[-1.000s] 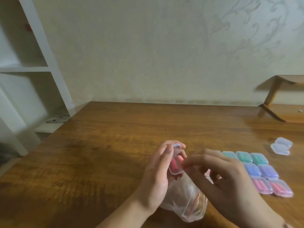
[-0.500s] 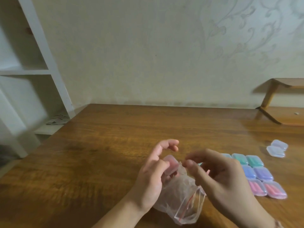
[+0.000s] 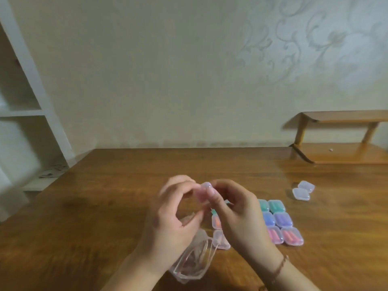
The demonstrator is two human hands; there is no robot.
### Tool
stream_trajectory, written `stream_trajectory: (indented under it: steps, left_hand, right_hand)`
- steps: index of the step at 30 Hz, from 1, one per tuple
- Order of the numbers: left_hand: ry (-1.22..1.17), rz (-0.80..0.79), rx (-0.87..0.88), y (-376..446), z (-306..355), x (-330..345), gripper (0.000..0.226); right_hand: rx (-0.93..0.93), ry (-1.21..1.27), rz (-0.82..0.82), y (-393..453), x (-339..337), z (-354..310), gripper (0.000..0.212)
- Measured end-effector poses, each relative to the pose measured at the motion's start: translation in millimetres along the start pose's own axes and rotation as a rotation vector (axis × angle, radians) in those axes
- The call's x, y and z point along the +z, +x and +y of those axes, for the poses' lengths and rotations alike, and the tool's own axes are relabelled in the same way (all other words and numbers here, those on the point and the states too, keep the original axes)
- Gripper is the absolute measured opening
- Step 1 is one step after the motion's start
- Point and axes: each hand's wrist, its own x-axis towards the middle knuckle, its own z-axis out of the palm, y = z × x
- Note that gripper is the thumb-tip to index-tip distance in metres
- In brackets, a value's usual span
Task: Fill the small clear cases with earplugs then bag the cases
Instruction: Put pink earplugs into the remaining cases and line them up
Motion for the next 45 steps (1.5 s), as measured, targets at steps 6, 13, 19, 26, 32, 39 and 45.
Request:
stream_trajectory:
  steps: [6, 13, 19, 26, 32, 39, 45]
  left_hand:
    - [0.021, 0.010, 0.066, 42, 43, 52, 0.028]
    - [0.054, -0.375, -0.018, 69, 81, 148, 0.041]
    - [0.221, -0.719, -0.170, 67, 79, 189, 0.033]
    - [0.266, -0.812, -0.177, 56, 69, 201, 0.027]
    - [0.275, -0.842, -0.151, 56, 60, 202, 0.018]
    - [0.192, -0.726, -0.218, 54, 59, 204, 0.025]
    - [0.021, -0.625, -0.406, 49, 69, 185, 0.041]
  right_hand:
    - [0.089, 0.104, -0.004, 12, -74, -15, 0.020]
    - [0.228, -0.184, 0.047, 30, -196, 32, 0.016]
    - [0.342, -0.556, 0.326, 33, -233, 91, 0.020]
    - [0.174, -1.002, -0.023, 30, -220, 104, 0.035]
    - [0.157, -1.170, -0.273, 33, -210, 113, 0.051]
    - [0.076, -1.162, -0.240, 35, -212, 113, 0.036]
    - [0.115, -0.847, -0.090, 33, -216, 92, 0.037]
